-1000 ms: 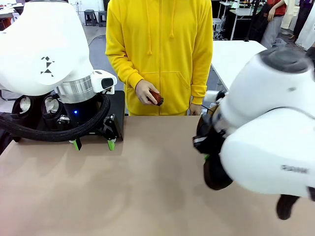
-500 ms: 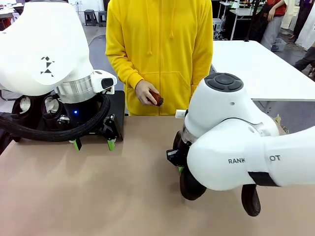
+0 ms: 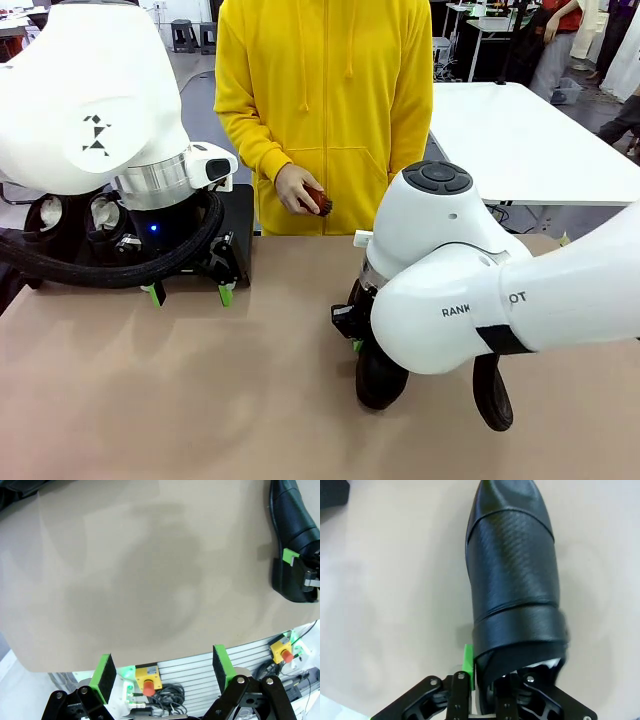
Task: Organize the shoes by placing them on the stand.
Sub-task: Pick up one Shoe and place it in the middle of the table.
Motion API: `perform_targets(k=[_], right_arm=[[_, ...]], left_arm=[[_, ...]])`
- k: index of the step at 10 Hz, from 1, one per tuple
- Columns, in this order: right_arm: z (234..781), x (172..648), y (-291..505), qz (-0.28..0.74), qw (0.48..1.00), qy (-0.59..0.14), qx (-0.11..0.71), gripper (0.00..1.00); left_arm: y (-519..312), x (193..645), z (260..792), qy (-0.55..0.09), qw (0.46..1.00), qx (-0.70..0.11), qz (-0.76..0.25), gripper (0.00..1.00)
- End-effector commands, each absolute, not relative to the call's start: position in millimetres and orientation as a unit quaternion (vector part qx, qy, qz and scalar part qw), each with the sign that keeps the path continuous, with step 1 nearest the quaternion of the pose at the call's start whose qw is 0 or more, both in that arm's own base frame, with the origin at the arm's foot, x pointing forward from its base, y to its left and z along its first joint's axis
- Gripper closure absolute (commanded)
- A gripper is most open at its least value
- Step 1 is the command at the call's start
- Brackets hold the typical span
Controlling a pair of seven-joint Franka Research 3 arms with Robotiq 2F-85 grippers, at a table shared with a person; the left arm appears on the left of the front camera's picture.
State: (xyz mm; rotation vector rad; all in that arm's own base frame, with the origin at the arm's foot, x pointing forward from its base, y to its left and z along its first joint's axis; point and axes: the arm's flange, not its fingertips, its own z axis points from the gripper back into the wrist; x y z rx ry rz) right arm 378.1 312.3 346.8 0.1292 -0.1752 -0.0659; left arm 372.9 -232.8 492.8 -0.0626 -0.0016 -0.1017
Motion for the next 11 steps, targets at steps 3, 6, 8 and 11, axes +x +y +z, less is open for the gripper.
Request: perform_targets(k=[3,6,8,11], right_arm=[[371,382,315,-0.037,0.989,-0.108,0.098,0.0],[405,373,295,-0.028,0.986,-0.066,0.148,0.0],[393,381,311,-0.046,0.986,-0.098,0.124,0.0],[393,381,311,-0.046,0.986,-0.098,0.124,0.0]], left_arm=[[-229,372,494,-0.002,0.998,-0.033,-0.053,0.0],[-229,372,494,-0.002,0.998,-0.033,-0.053,0.0],[-229,372,494,-0.002,0.998,-0.033,-0.053,0.0],[-229,372,494,-0.002,0.998,-0.033,-0.053,0.0]])
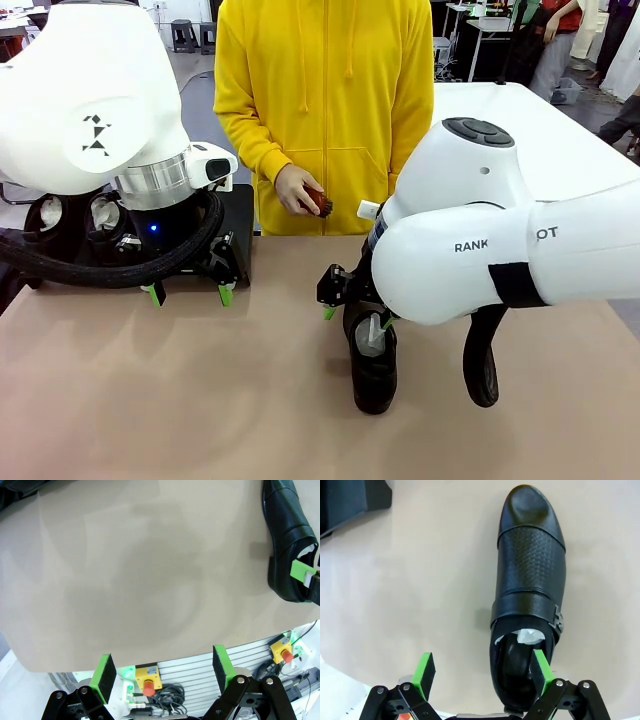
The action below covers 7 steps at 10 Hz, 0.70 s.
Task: Organize the shoes by placing them on the stand.
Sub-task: Pick up one Shoe and place it in the middle of the table, then place the Shoe from the middle of the table onto the Shoes Stand.
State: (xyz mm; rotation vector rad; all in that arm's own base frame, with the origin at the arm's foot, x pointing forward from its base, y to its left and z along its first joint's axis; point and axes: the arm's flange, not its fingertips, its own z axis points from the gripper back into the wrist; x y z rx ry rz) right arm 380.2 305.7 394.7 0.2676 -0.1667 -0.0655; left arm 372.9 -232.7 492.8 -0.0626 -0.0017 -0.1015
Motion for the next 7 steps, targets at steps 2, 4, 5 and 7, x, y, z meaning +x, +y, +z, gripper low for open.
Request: perform_targets(k=[2,4,5,7], right_arm=[[392.8,381.4,311.0,-0.046,0.986,-0.098,0.124,0.0],[392.8,381.4,311.0,-0.046,0.986,-0.098,0.124,0.0],[392.8,381.4,311.0,-0.046,0.986,-0.098,0.124,0.0],[392.8,381.4,311.0,-0.046,0.986,-0.098,0.124,0.0]], left_arm=[[-229.4,372.4,494.5,-0.002,0.998,-0.033,-0.053,0.0],[-229.4,372.4,494.5,-0.002,0.998,-0.033,-0.053,0.0],[-229.4,372.4,494.5,-0.002,0.998,-0.033,-0.053,0.0],[-229.4,372.4,494.5,-0.002,0.998,-0.033,-0.053,0.0]])
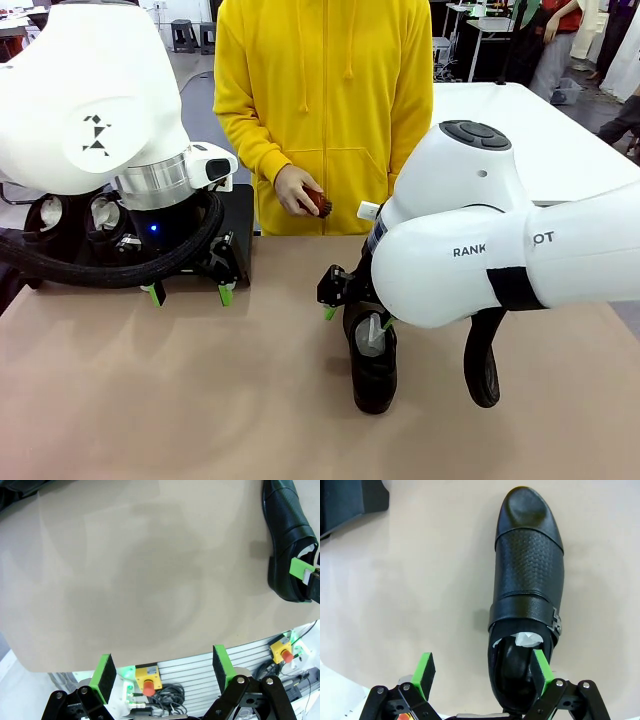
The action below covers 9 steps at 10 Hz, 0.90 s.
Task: Organize the shoes by placing them on the stand.
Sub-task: Place the Shoe from the middle of the table onto the Shoes Stand.
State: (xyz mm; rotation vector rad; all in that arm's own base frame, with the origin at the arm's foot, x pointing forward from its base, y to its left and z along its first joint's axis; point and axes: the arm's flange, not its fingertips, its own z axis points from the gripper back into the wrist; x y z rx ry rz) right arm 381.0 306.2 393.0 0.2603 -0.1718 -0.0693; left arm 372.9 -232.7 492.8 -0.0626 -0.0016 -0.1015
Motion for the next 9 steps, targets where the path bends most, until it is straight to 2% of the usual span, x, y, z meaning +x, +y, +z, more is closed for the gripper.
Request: perform_targets(k=[1,2,3,5,9], right_arm=[[393,381,311,-0.046,0.986,-0.098,0.124,0.0],[393,381,306,-0.034,0.987,-0.086,0.13,0.0],[420,367,299,-0.013,0.984,-0.142,0.102,0.0],[468,346,259,-0.035,0.978,-0.181,0.099,0.0],[495,344,155,-0.229,0.939,-0.243,0.079,0.0]], left_arm=[[-229,372,494,-0.002,0.998,-0.033,-0.053,0.0],[-229,372,494,-0.002,0.998,-0.033,-0.053,0.0],[-233,373,493,-0.001,0.998,-0.031,-0.051,0.0],[-289,321,473,-0.017,0.994,-0.069,-0.088,0.0],[-377,256,446,-0.005,0.994,-0.099,-0.049,0.0]])
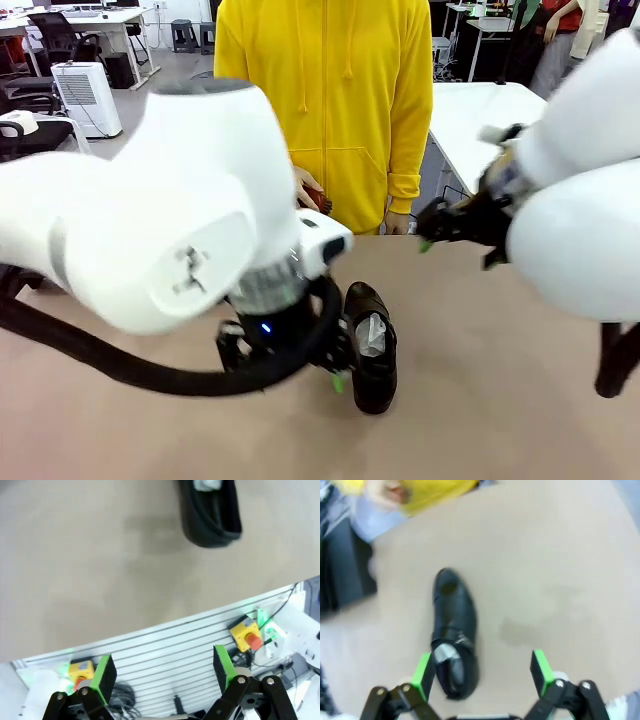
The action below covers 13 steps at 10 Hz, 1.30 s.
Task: Organize the shoes by placing them on the stand.
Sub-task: Place the Shoe from the middle of the table onto the Shoes Stand.
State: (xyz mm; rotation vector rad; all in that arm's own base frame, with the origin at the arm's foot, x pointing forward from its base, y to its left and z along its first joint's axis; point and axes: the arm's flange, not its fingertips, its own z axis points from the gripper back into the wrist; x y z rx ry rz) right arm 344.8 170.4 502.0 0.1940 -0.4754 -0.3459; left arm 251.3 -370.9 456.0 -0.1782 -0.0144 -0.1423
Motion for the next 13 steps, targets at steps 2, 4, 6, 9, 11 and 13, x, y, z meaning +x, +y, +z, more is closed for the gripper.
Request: perform_targets(k=[2,4,6,9,11,13], right_arm=[[485,345,107,-0.334,0.914,-0.221,0.067,0.0],[502,348,138,-0.231,0.94,-0.236,0.084,0.0],[502,348,138,-0.231,0.94,-0.236,0.084,0.0],[502,348,138,-0.231,0.94,-0.236,0.084,0.0],[502,348,138,-0.231,0.94,-0.236,0.084,0.0],[502,348,138,-0.231,0.94,-0.236,0.084,0.0]], left_arm=[[-413,246,423,-0.041,0.995,-0.084,-0.044,0.0],[-424,262,421,-0.08,0.993,-0.066,-0.063,0.0],[-431,284,418,-0.125,0.99,-0.05,-0.049,0.0],[-438,310,414,-0.138,0.989,-0.059,0.005,0.0],[-445,323,399,-0.133,0.99,-0.049,0.022,0.0],[-449,335,383,-0.122,0.991,-0.036,0.03,0.0]])
